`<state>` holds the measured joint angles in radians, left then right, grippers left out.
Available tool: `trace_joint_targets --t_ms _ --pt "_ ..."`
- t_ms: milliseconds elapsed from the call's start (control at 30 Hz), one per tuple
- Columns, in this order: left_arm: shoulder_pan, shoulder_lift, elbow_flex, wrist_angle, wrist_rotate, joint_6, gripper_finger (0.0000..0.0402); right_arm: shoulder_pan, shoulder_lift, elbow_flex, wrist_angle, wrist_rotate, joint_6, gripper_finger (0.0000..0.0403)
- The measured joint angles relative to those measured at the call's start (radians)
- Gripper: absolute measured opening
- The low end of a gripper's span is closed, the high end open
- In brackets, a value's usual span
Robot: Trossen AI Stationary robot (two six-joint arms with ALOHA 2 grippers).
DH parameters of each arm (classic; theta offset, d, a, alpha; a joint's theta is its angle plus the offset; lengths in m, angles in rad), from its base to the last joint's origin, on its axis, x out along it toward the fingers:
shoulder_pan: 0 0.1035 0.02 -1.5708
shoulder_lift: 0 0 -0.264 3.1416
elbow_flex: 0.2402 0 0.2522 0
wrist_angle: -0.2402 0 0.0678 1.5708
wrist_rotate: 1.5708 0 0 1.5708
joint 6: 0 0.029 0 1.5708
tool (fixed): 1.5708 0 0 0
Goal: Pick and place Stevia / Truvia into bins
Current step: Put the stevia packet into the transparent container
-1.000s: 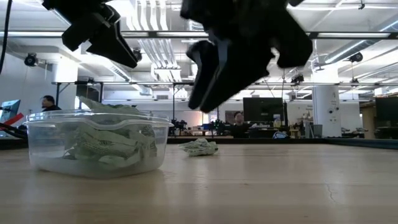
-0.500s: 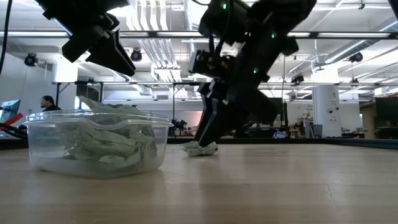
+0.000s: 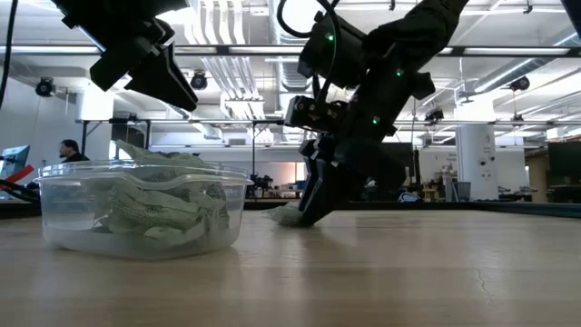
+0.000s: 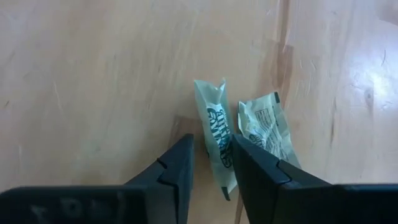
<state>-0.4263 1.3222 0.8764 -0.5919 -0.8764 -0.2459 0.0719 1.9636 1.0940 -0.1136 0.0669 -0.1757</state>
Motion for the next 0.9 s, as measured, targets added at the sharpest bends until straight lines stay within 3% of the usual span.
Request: trace_joint_targets --t_ms 300,567,767,900 --pt "0.0 0.0 0.0 0.0 0.0 0.0 0.0102 0.015 -0.018 0.026 -0.064 0.006 -0.032 0.0015" --pt "0.0 -0.001 -0.001 -0.002 0.0 0.0 0.0102 0.084 -0.135 0.019 -0.048 0.004 -0.01 0.0009" --pt "0.0 -0.001 -0.001 0.0 0.0 0.0 0.0102 0.158 -0.157 0.009 0.173 -0.136 -0.067 0.0009" --pt "0.0 -0.001 -0.001 -0.001 0.0 0.0 0.0102 0.194 -0.127 0.01 0.322 -0.161 -0.118 0.0009"
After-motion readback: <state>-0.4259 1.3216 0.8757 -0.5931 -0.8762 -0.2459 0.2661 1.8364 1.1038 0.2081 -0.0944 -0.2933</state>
